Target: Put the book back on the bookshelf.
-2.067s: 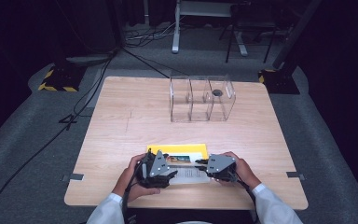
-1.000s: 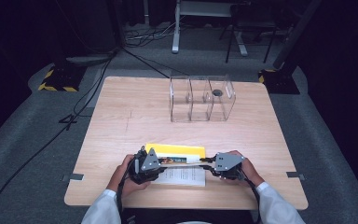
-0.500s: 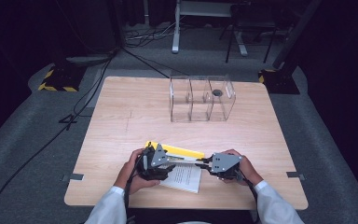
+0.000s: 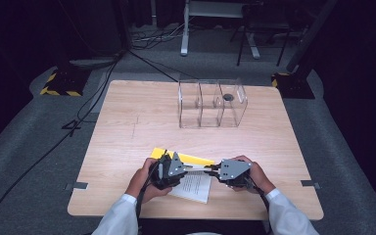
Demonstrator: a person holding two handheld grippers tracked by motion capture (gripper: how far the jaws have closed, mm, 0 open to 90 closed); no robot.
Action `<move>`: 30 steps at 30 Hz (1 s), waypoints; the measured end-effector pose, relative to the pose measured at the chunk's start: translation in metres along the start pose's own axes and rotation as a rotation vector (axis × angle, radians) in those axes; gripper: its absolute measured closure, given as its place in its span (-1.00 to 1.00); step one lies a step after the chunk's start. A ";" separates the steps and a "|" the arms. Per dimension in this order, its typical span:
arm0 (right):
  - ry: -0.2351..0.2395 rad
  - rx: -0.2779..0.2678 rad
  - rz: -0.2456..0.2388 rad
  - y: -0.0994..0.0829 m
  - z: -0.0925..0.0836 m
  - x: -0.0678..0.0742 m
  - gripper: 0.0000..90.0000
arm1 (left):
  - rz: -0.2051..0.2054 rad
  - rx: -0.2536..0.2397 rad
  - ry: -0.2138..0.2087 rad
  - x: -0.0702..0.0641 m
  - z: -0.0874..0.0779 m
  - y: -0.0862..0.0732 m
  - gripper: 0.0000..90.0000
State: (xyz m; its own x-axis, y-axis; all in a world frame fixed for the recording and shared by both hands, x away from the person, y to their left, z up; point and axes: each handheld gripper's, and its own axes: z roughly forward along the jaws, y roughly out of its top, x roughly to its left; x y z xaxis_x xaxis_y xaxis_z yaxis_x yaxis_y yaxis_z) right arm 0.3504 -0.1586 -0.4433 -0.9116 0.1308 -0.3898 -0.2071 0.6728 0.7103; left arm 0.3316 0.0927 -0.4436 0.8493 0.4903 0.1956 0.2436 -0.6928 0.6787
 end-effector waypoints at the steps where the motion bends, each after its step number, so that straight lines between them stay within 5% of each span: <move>1: -0.005 -0.006 0.003 0.001 0.000 0.000 0.86 | 0.002 0.005 0.003 0.000 -0.001 -0.001 0.49; 7: -0.007 -0.019 0.013 0.006 0.001 -0.001 0.87 | -0.018 -0.012 0.036 0.000 0.000 0.000 0.34; 13: -0.028 -0.028 0.012 0.014 0.000 -0.003 0.85 | 0.023 -0.031 0.079 -0.005 0.000 0.003 0.54; 18: -0.041 -0.061 0.049 0.014 -0.002 -0.003 0.70 | 0.023 -0.072 0.061 -0.003 -0.001 -0.002 0.68; 19: -0.055 -0.115 0.108 0.012 -0.006 -0.006 0.59 | 0.022 -0.083 0.059 -0.002 -0.003 -0.004 0.71; 23: -0.105 -0.134 0.158 0.006 -0.018 -0.012 0.34 | -0.002 -0.118 0.045 0.003 -0.008 -0.008 0.74; 25: -0.132 -0.133 0.276 -0.015 -0.027 -0.025 0.20 | -0.031 -0.155 0.038 0.007 -0.014 -0.011 0.74; 27: -0.135 -0.125 0.306 -0.021 -0.027 -0.027 0.16 | -0.039 -0.167 0.038 0.009 -0.016 -0.012 0.74; 30: -0.145 -0.037 0.376 -0.044 -0.016 -0.035 0.05 | -0.045 -0.178 0.049 0.009 -0.020 -0.014 0.74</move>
State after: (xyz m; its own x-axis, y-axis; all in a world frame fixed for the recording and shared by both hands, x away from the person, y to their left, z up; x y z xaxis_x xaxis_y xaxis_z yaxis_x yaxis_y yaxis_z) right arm 0.3854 -0.2041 -0.4517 -0.8670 0.4663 -0.1758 0.1161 0.5320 0.8387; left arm 0.3264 0.1173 -0.4368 0.8147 0.5468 0.1929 0.1909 -0.5671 0.8012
